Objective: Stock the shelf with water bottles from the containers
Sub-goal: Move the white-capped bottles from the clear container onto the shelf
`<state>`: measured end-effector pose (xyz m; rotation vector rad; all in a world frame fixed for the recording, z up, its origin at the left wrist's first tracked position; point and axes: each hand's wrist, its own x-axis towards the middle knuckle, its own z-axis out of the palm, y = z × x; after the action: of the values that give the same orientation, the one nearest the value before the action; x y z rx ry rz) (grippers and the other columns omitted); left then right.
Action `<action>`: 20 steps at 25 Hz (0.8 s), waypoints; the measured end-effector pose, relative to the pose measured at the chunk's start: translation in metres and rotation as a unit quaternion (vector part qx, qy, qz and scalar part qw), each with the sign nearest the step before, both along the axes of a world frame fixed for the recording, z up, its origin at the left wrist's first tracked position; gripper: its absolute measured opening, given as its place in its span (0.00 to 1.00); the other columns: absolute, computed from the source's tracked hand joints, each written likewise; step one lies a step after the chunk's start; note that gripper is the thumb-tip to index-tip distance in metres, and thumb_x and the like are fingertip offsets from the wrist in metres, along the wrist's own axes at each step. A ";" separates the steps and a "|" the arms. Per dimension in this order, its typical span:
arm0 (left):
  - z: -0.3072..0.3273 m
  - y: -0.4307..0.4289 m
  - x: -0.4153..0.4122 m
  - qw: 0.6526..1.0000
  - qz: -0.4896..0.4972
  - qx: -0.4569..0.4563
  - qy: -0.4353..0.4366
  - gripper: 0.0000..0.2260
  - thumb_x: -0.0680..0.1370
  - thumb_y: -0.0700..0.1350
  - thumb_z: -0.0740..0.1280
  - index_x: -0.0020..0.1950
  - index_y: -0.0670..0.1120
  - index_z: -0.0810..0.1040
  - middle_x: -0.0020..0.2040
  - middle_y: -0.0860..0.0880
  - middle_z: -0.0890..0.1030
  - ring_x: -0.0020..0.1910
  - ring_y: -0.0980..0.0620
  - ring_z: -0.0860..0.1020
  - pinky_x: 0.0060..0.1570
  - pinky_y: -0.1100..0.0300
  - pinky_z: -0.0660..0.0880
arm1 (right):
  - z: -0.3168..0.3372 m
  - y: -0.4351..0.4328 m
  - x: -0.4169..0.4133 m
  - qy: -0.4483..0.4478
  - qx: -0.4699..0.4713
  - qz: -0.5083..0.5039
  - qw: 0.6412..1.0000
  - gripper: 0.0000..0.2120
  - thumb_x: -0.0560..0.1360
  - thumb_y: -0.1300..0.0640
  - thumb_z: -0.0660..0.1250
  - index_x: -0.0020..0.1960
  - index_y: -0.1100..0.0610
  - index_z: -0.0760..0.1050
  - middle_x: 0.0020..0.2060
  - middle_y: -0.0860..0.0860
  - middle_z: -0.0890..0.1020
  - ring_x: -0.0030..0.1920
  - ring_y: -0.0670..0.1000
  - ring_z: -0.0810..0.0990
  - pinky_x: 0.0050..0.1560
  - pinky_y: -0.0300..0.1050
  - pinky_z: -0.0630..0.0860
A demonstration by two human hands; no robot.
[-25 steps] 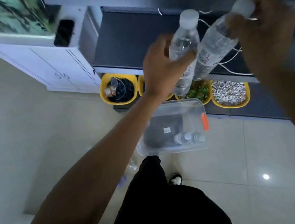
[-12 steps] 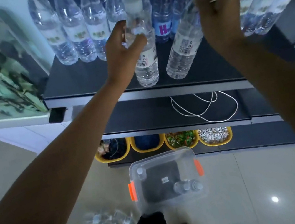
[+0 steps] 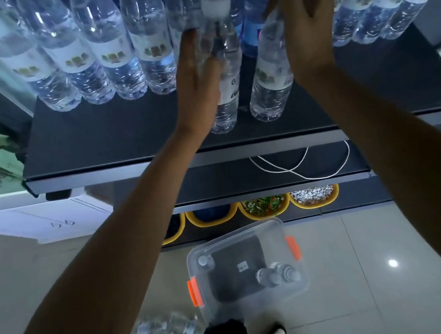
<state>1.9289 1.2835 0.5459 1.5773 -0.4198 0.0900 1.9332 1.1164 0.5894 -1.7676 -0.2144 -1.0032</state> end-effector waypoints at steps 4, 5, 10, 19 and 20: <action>-0.013 -0.008 0.007 1.000 -0.015 -0.026 -0.003 0.23 0.77 0.37 0.58 0.70 0.29 0.62 0.63 0.36 0.73 0.60 0.52 0.75 0.62 0.58 0.74 | 0.003 -0.007 0.011 0.057 0.049 0.018 0.997 0.06 0.77 0.61 0.70 0.47 0.58 0.72 0.35 0.53 0.78 0.34 0.63 0.81 0.38 0.46 0.77; -0.013 -0.010 0.006 0.999 -0.021 -0.025 -0.005 0.23 0.78 0.39 0.60 0.70 0.31 0.62 0.64 0.35 0.72 0.62 0.49 0.74 0.64 0.54 0.74 | 0.005 -0.010 0.012 0.068 0.050 0.031 0.996 0.06 0.76 0.62 0.70 0.46 0.59 0.73 0.35 0.53 0.79 0.33 0.60 0.81 0.37 0.45 0.77; -0.013 -0.014 0.001 0.999 -0.021 -0.025 -0.021 0.31 0.71 0.34 0.77 0.65 0.40 0.61 0.59 0.48 0.76 0.59 0.56 0.80 0.59 0.56 0.78 | 0.004 -0.021 0.012 0.107 0.042 0.083 0.990 0.03 0.74 0.65 0.66 0.47 0.61 0.75 0.37 0.52 0.80 0.35 0.57 0.81 0.39 0.55 0.81; -0.004 0.009 0.016 0.984 -0.110 0.076 0.114 0.37 0.65 0.49 0.78 0.71 0.42 0.67 0.64 0.44 0.80 0.63 0.49 0.80 0.67 0.49 0.74 | 0.008 -0.026 0.003 0.150 0.073 0.136 0.976 0.04 0.78 0.59 0.69 0.46 0.59 0.76 0.34 0.47 0.81 0.33 0.52 0.81 0.38 0.55 0.81; -0.003 0.013 0.017 0.982 -0.113 0.097 0.120 0.39 0.64 0.51 0.78 0.71 0.43 0.67 0.65 0.44 0.79 0.64 0.48 0.79 0.68 0.47 0.73 | 0.007 -0.026 0.003 0.156 0.078 0.137 0.975 0.05 0.77 0.59 0.69 0.46 0.60 0.76 0.34 0.48 0.82 0.33 0.53 0.81 0.38 0.55 0.81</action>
<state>1.9463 1.2962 0.5433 1.6957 -0.4241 -0.3209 1.9358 1.0905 0.5962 -1.6699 -0.1704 -0.5221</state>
